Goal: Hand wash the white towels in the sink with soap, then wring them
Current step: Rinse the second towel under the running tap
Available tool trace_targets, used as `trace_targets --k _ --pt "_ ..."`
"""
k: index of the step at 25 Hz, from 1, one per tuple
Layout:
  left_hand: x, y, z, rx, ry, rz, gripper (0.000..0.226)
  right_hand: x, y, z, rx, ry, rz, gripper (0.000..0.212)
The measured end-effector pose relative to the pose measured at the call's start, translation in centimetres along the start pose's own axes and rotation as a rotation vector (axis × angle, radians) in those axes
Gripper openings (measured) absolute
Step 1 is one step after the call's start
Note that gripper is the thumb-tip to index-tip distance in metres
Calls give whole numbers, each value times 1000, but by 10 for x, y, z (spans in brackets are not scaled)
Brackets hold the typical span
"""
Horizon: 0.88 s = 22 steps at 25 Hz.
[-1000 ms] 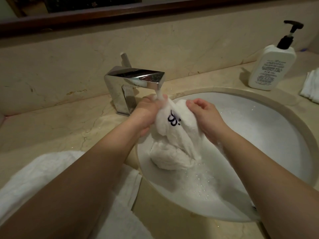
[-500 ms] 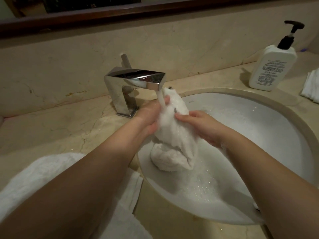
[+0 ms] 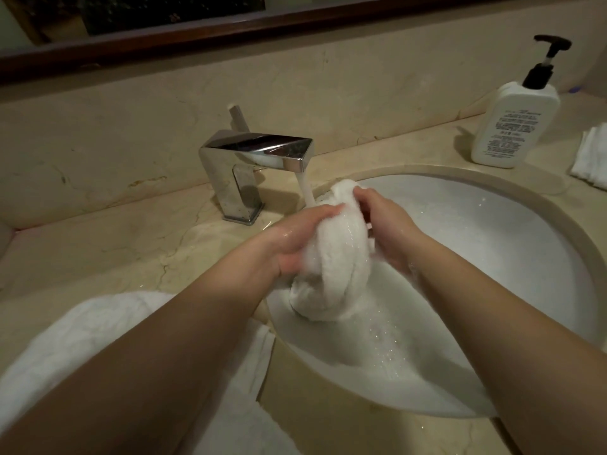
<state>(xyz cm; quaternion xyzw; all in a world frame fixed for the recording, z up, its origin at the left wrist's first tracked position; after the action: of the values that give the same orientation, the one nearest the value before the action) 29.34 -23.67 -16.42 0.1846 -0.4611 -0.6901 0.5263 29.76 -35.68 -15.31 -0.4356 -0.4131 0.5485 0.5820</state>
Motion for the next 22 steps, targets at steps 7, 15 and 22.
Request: trace_targets --k 7,15,22 --pt "-12 8 1 -24 168 183 42 19 26 8 99 -262 200 56" --pt "0 -9 5 -3 123 59 66 18 3 1 -38 -96 -49 50" --pt "-2 4 7 91 153 211 43 30 15 0 77 -241 -44 73"
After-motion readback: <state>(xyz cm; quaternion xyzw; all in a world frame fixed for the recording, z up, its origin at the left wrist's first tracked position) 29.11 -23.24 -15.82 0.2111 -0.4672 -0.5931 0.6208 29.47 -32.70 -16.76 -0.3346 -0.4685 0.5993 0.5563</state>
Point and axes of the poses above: each hand's wrist, its own z-axis away from the middle knuckle, its own x-axis out of the palm, y = z × x, the point moved 8 cm from there along -z, towards the middle knuckle, and after that the axes turned 2 degrees about -z, right-handed, at the moved point
